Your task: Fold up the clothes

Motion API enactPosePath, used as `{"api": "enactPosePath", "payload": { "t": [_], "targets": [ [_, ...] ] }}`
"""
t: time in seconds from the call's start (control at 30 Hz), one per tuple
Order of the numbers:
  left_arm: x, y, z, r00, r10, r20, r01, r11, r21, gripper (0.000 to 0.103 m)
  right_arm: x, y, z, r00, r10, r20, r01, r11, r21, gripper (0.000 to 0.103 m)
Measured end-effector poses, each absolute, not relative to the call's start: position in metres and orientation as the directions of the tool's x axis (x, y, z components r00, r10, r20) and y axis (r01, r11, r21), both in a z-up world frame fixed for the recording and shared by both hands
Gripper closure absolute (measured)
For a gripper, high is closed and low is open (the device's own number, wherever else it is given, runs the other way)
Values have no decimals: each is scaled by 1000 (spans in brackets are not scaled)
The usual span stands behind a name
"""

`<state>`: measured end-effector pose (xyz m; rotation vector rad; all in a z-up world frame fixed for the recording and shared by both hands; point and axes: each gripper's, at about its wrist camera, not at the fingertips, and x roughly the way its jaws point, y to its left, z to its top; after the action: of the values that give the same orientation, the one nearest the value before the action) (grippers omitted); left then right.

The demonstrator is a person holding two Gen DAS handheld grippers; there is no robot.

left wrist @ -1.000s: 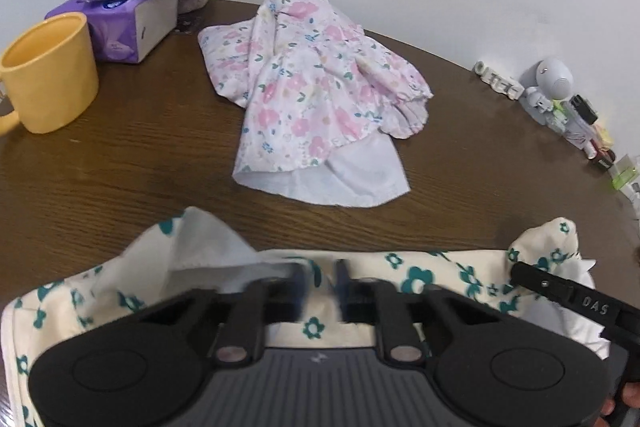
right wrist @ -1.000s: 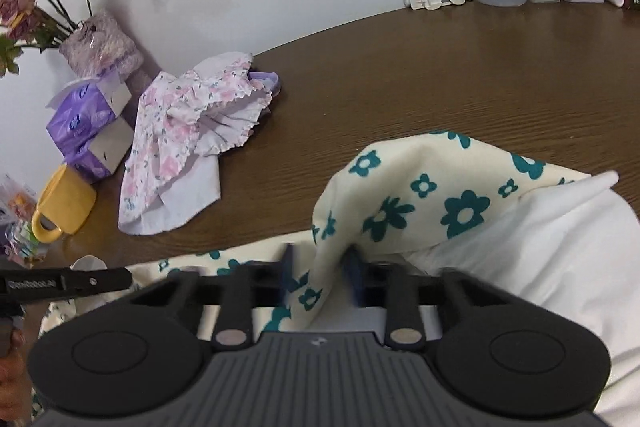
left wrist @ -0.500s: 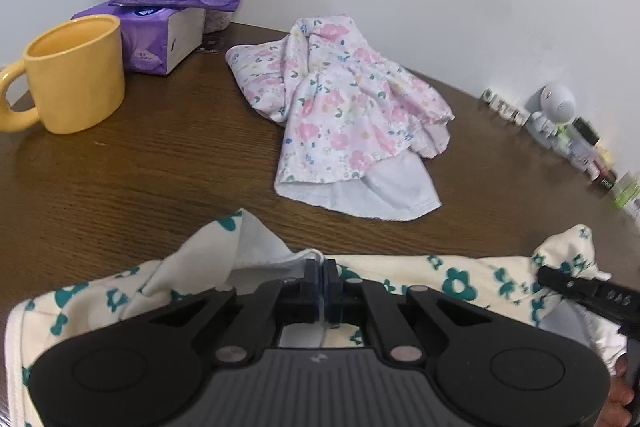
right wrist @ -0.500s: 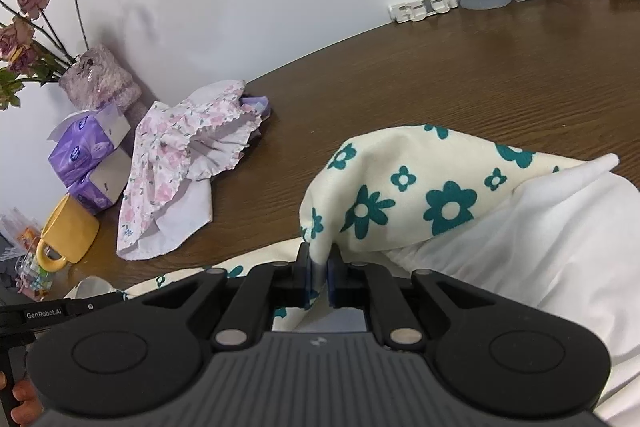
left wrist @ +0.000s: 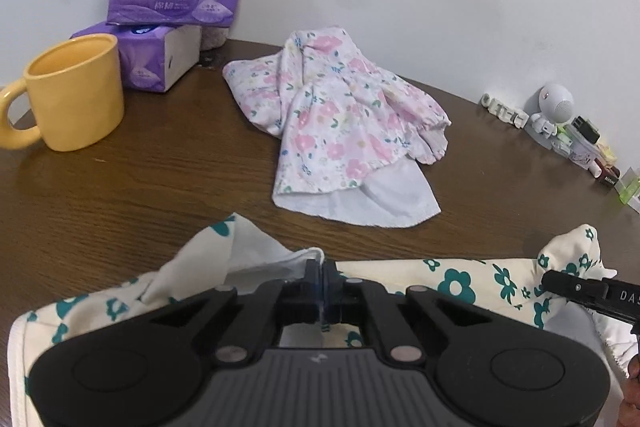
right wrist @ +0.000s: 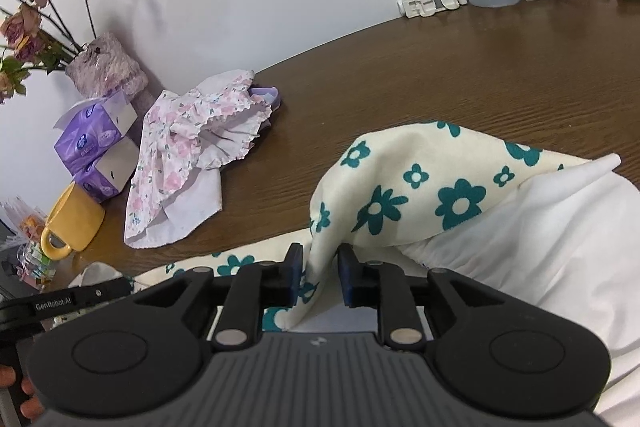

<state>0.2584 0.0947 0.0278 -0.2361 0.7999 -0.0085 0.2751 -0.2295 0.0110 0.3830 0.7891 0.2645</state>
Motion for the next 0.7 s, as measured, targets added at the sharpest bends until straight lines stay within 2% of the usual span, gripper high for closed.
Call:
{"api": "enactPosePath", "payload": {
  "t": [0.23,0.37,0.5,0.6,0.67,0.7],
  "targets": [
    [254,83,24,739,-32,-673,-64,991,-117,102,273,-229,9,682,386,-622,-111,894,433,84],
    [256,76,19,744,2,-668,-56,997,-58,102,273,-222,8,698,362,-617,-127,912,391,91],
    [256,79,21,735,-12,-678,-58,995,-80,99,272,-221,9,696,355,-624,-127,916,380,89],
    [252,85,29,719,-39,-694,-64,990,-122,87,271,-224,17,683,370,-630,-128,910,395,79],
    [246,88,39,708,-79,-702,-52,985,-163,69,265,-225,28,690,368,-623,-136,912,388,74],
    [243,89,43,701,-97,-706,-46,982,-181,58,261,-226,34,692,371,-620,-145,912,384,67]
  ]
}}
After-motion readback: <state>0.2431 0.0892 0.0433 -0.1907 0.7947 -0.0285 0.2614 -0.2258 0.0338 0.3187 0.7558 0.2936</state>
